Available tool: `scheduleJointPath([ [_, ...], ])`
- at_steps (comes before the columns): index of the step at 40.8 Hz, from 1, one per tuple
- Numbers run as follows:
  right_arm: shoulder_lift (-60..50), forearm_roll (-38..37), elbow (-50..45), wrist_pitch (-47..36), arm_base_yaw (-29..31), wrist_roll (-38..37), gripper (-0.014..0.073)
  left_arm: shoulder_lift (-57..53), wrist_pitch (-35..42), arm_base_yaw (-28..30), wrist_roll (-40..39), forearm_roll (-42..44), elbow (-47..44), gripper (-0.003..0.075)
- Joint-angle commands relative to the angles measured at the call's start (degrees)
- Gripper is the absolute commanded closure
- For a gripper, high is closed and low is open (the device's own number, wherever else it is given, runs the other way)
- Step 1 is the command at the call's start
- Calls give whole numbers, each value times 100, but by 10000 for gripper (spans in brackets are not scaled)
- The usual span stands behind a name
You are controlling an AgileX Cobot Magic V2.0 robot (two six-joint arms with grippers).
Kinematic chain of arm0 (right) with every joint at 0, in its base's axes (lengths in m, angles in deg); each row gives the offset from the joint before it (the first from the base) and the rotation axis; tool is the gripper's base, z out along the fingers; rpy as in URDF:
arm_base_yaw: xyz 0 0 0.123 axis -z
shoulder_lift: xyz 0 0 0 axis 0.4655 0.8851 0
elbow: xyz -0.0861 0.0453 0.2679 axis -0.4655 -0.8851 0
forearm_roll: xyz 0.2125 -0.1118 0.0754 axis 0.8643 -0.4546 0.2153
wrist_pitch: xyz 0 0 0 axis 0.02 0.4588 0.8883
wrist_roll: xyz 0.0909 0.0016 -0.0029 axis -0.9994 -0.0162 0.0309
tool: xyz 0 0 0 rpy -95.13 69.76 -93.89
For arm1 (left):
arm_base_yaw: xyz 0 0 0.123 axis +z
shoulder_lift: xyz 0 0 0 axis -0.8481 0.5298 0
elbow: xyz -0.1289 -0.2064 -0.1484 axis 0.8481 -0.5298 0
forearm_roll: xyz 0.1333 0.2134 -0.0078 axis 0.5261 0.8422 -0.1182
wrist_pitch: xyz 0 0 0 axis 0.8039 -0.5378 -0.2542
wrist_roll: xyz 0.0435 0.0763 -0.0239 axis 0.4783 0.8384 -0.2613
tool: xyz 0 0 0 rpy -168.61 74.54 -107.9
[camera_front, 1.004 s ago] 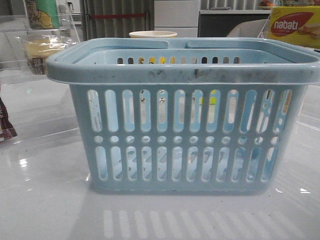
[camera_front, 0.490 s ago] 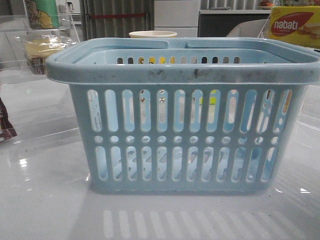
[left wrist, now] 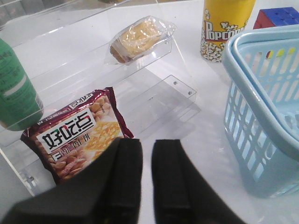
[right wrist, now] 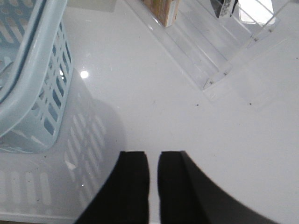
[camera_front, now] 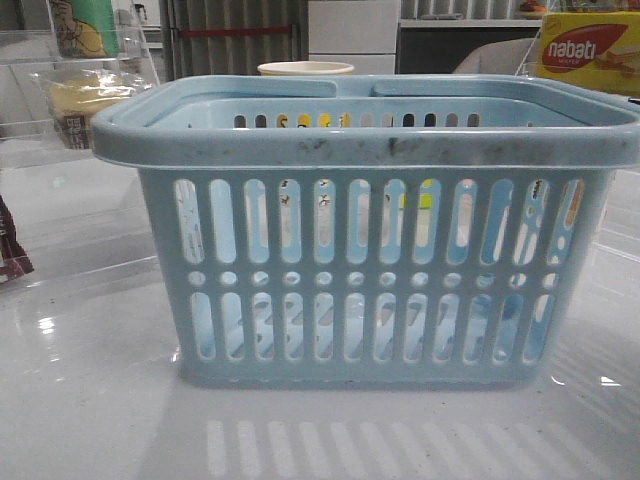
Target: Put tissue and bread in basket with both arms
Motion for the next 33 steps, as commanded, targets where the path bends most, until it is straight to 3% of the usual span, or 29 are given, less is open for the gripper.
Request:
scheduleJointPath([
  [1, 226, 14, 198, -403, -9, 6, 132, 148, 412, 15, -37, -99, 177, 319],
  [4, 439, 8, 198, -485, -9, 6, 27, 234, 412, 15, -37, -99, 177, 230],
  [6, 567, 8, 205, -587, -9, 6, -1, 280, 412, 15, -37, -99, 177, 216],
  [15, 1448, 25, 684, -1037, 469, -300, -1, 459, 412, 15, -37, -99, 177, 264],
  [33, 3646, 45, 2705, -1129, 1075, -300, -1, 466, 412, 15, -37, -99, 177, 359],
])
